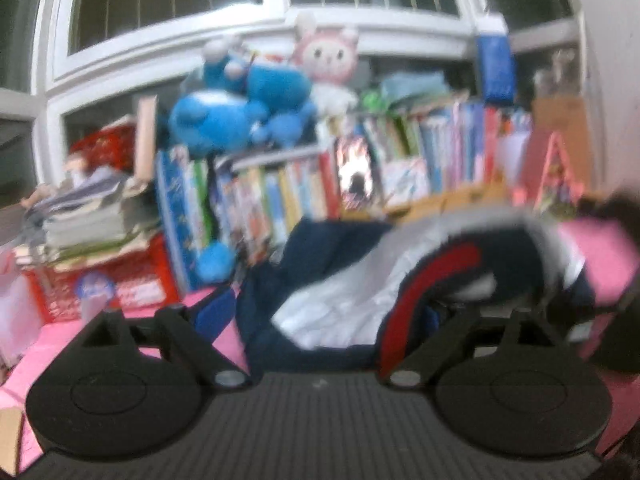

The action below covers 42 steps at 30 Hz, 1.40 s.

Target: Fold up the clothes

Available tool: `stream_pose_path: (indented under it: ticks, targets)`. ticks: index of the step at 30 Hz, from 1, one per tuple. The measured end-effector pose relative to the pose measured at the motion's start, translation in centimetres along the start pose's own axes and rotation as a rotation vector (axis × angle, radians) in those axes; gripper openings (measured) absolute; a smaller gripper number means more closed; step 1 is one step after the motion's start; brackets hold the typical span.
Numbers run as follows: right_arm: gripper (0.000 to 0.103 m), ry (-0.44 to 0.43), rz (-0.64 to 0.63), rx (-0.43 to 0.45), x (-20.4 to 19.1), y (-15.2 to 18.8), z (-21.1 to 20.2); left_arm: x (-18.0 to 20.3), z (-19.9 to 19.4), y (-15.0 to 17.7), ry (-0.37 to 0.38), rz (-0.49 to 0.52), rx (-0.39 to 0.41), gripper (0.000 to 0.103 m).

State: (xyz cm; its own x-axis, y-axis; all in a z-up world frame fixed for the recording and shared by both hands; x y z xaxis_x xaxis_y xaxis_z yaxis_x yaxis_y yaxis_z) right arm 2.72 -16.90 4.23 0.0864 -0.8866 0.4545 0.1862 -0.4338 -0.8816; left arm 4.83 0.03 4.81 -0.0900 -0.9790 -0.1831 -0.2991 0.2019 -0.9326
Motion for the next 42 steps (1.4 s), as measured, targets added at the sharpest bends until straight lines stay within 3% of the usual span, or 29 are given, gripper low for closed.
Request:
stream_pose_path:
  ticks: [1, 4, 6, 8, 10, 12, 15, 18, 20, 24, 27, 30, 32, 33, 35, 38, 42]
  targets:
    - [0.064, 0.027, 0.011, -0.001, 0.6, -0.1, 0.2, 0.2, 0.1, 0.6, 0.005, 0.014, -0.015, 0.093]
    - [0.065, 0.051, 0.041, 0.008, 2.4, -0.9, -0.1, 3.2, -0.2, 1.2, 0.103, 0.068, -0.016, 0.093]
    - [0.063, 0.078, 0.038, 0.003, 3.1, -1.0, 0.1, 6.2, 0.0, 1.4, 0.145, 0.171, -0.017, 0.095]
    - [0.061, 0.059, 0.066, -0.01, 3.3, -1.0, 0.6, 8.3, 1.1, 1.7, 0.119, 0.281, -0.015, 0.094]
    - [0.061, 0.033, 0.114, -0.023, 3.2, -1.0, 0.4, 8.2, 2.3, 1.6, 0.019, 0.338, 0.011, 0.093]
    - [0.061, 0.019, 0.132, -0.039, 3.1, -0.8, 0.1, 6.4, 2.5, 0.9, -0.115, 0.324, 0.053, 0.09]
    - [0.061, 0.041, 0.082, -0.105, 3.6, 1.6, -0.5, 2.8, 1.0, -0.7, -0.177, 0.215, 0.095, 0.091]
    - [0.06, 0.057, 0.054, -0.228, 4.4, 5.9, -0.7, 0.7, -0.4, -1.6, -0.232, 0.221, 0.107, 0.095]
    - [0.062, 0.082, 0.047, -0.303, 5.3, 8.5, -1.0, 0.4, -0.8, -1.2, -0.237, 0.235, 0.093, 0.1]
    - [0.067, 0.123, 0.094, -0.379, 7.9, 10.8, -1.7, 1.9, -0.2, 1.3, -0.176, 0.263, 0.014, 0.1]
    - [0.067, 0.107, 0.283, -0.379, 10.6, 9.9, -3.4, 2.7, -0.2, 3.3, -0.112, 0.23, -0.05, 0.098]
    - [0.066, -0.034, 0.805, -0.403, 14.5, 10.1, -4.7, 1.8, -0.3, 4.3, -0.034, 0.075, -0.098, 0.099]
    - [0.067, 0.043, 0.884, -0.481, 16.4, 11.9, -4.6, 1.3, -0.2, 4.6, 0.006, -0.025, -0.117, 0.099]
    - [0.067, 0.08, 0.77, -0.481, 16.1, 11.9, -4.6, 1.0, -0.2, 4.8, 0.026, -0.076, -0.126, 0.097]
    - [0.067, 0.094, 0.551, -0.459, 13.9, 10.9, -5.0, 0.9, -0.1, 4.3, 0.023, -0.081, -0.119, 0.097]
    - [0.067, 0.011, 0.445, -0.447, 10.0, 9.9, -5.0, 0.9, -0.2, 3.8, 0.014, -0.068, -0.111, 0.097]
    - [0.068, -0.031, 0.322, -0.516, 6.3, 11.6, -3.5, 1.4, -0.2, 5.1, 0.0, -0.01, -0.152, 0.097]
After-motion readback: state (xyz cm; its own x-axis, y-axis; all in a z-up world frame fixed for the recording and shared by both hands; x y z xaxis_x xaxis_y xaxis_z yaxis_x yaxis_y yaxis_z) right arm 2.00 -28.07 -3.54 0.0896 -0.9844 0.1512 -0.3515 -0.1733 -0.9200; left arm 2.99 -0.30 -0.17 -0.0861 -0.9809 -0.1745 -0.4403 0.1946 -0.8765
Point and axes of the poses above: each gripper's, at about its wrist camera, not at the fingertips, and z roughly the way its jaws point, x to its right, y to its underside, the point moved 10 cm from there along z, roughly the way its jaws point, and after that the axes turned 4 degrees about y, right-handed, at the moved point
